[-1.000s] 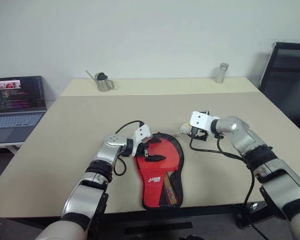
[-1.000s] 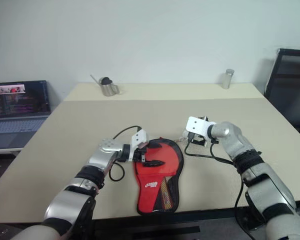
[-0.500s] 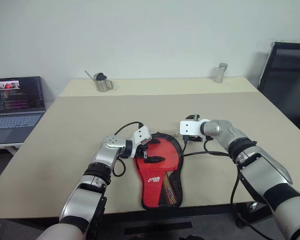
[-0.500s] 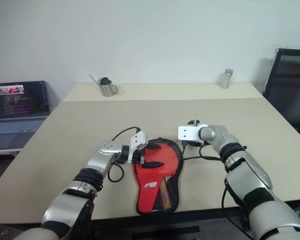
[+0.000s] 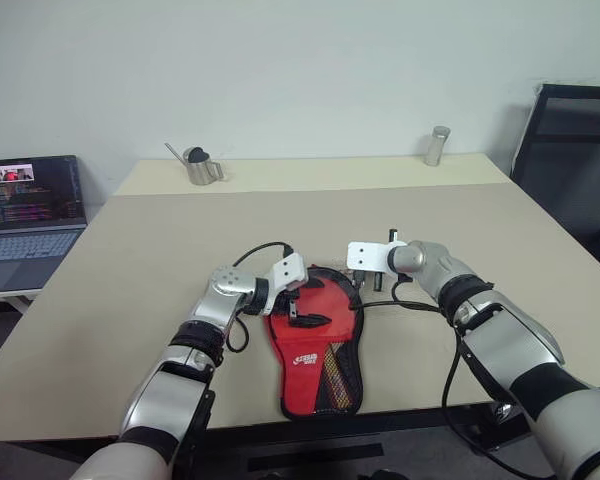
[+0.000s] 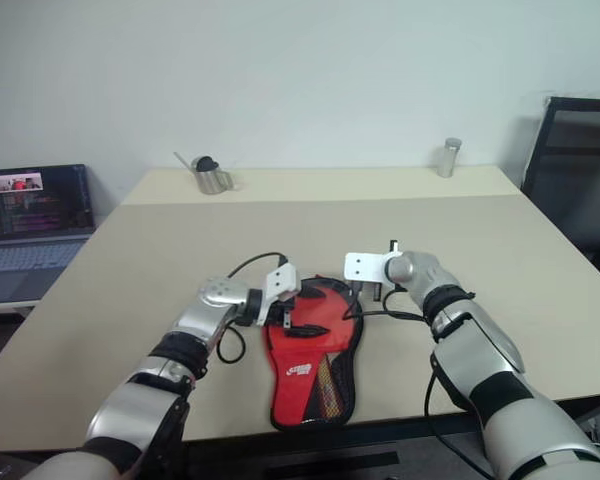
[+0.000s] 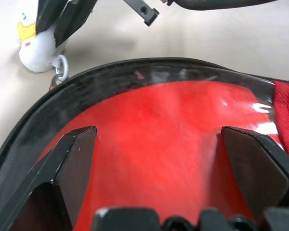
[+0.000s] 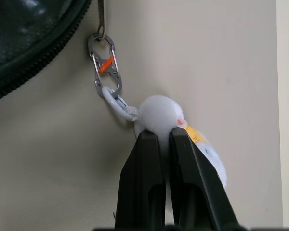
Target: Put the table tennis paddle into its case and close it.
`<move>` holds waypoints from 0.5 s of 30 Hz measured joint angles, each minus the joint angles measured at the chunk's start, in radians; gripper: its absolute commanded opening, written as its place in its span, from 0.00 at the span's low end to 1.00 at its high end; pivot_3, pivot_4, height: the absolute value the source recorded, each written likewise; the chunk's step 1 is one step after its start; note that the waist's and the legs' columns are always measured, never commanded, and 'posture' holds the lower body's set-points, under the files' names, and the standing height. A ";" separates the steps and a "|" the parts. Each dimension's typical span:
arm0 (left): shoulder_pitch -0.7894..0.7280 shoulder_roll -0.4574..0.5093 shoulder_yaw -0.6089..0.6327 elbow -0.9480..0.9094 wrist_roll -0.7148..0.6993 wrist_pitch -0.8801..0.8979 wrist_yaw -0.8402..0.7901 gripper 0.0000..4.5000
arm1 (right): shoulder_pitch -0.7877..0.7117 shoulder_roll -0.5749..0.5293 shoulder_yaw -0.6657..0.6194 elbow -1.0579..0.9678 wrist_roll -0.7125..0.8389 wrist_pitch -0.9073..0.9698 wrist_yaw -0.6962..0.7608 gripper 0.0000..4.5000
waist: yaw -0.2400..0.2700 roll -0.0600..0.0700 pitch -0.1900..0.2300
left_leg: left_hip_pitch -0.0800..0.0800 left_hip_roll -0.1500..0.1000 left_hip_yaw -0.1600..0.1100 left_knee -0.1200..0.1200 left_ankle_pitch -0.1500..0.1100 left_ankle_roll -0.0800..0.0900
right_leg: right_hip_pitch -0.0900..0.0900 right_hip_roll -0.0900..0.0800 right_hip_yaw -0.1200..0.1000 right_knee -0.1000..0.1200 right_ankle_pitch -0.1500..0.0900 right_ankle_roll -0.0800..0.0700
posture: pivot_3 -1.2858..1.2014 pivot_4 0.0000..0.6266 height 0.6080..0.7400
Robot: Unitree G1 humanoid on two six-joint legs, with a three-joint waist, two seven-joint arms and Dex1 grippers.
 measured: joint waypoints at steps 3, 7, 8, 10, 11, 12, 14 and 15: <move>-0.019 -0.018 -0.002 0.043 0.006 -0.022 0.023 1.00 | 0.000 0.001 -0.009 0.000 0.001 0.008 0.000 0.01 | 0.000 0.000 0.000 | 0.001 0.000 0.000 0.000 0.000 0.000 | 0.001 0.000 0.000 0.000 0.000 0.000 | 0.52 0.24 1.00; -0.035 -0.030 -0.005 0.105 0.015 -0.074 0.043 1.00 | 0.007 -0.011 -0.039 -0.019 0.021 0.015 0.035 0.01 | 0.000 0.000 0.000 | 0.004 0.000 0.000 -0.001 0.000 0.000 | 0.005 0.000 0.000 -0.001 -0.001 0.001 | 0.52 0.24 1.00; -0.035 -0.031 -0.005 0.113 0.015 -0.082 0.044 1.00 | 0.010 -0.020 -0.045 -0.030 0.029 0.015 0.048 0.01 | 0.000 0.000 0.000 | 0.005 0.000 0.000 -0.001 0.000 0.000 | 0.006 0.000 0.000 -0.001 -0.002 0.003 | 0.52 0.24 1.00; -0.035 -0.032 -0.005 0.129 0.015 -0.092 0.045 1.00 | 0.027 -0.050 -0.049 -0.073 0.038 0.015 0.081 0.01 | 0.000 0.000 -0.001 | 0.007 0.000 0.000 0.000 0.000 0.000 | 0.007 0.000 0.000 -0.001 -0.002 0.004 | 0.52 0.24 1.00; -0.034 -0.033 -0.005 0.134 0.015 -0.098 0.046 1.00 | 0.042 -0.067 -0.052 -0.099 0.039 0.016 0.097 0.01 | 0.000 0.000 -0.001 | 0.009 0.000 0.000 -0.001 0.000 0.000 | 0.008 0.000 0.000 -0.001 -0.002 0.004 | 0.52 0.24 1.00; -0.034 -0.034 -0.005 0.137 0.015 -0.102 0.048 1.00 | 0.066 -0.091 -0.054 -0.140 0.041 0.016 0.120 0.01 | 0.001 0.000 -0.001 | 0.009 0.000 0.000 -0.001 0.000 0.000 | 0.009 0.000 0.000 -0.001 -0.002 0.004 | 0.52 0.24 1.00; -0.036 -0.037 -0.003 0.147 0.015 -0.103 0.052 1.00 | 0.137 -0.143 -0.059 -0.242 0.053 0.030 0.175 0.01 | 0.002 0.000 -0.002 | 0.010 0.000 0.000 -0.001 0.000 0.000 | 0.009 0.000 0.000 -0.001 -0.002 0.004 | 0.52 0.24 1.00; -0.037 -0.039 -0.003 0.151 0.015 -0.102 0.054 1.00 | 0.187 -0.170 -0.067 -0.320 0.063 0.045 0.202 0.01 | 0.003 0.001 -0.002 | 0.010 0.000 0.000 -0.001 0.000 0.000 | 0.010 0.000 0.000 -0.001 -0.002 0.004 | 0.52 0.24 1.00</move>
